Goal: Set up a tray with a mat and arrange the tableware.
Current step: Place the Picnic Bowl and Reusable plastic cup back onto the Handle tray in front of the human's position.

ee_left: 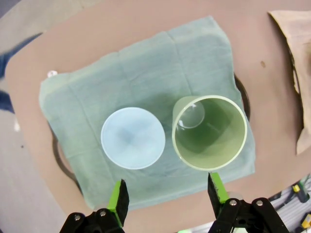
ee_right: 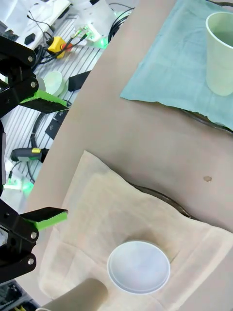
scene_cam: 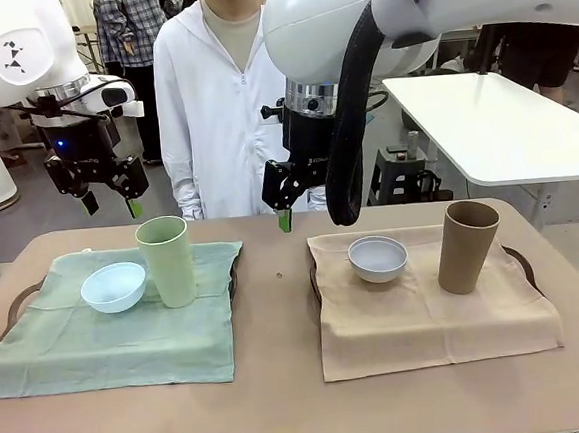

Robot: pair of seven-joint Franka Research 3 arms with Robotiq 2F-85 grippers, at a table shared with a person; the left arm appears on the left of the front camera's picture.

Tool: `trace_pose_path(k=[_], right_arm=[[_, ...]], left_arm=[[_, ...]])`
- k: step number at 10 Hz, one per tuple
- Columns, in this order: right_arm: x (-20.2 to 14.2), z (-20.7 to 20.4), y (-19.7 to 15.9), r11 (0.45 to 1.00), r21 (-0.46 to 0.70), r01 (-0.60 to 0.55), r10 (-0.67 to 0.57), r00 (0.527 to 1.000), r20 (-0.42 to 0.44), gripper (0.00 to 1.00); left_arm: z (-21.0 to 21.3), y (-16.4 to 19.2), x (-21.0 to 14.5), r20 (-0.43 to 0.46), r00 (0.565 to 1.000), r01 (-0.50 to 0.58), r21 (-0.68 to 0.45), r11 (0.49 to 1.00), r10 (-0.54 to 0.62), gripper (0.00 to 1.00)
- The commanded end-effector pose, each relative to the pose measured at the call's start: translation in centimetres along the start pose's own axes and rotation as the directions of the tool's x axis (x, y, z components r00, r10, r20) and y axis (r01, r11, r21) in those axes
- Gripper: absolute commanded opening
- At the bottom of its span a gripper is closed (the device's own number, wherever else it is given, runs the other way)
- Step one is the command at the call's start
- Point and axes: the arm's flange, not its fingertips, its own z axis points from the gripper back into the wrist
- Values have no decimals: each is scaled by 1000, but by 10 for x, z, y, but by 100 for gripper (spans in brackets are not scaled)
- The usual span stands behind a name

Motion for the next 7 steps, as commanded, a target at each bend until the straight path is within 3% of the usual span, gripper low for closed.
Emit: trace_pose_path(k=[1,4,6,7], right_arm=[[1,-1,-2,1000,2,-17,17,1000,11,100],[0,0,0,1000,0,0,0,1000,0,100],[-26,23,-53,995,6,102,-102,994,42,100],[-44,40,-85,986,71,150,-154,986,60,100]], left_arm=[[0,1,-2,0,1000,10,2,1000,-10,85],[0,0,0,0,1000,0,0,1000,0,85],[4,16,-11,-27,999,25,-66,998,-27,85],[10,25,-15,-52,998,26,-94,995,-31,85]])
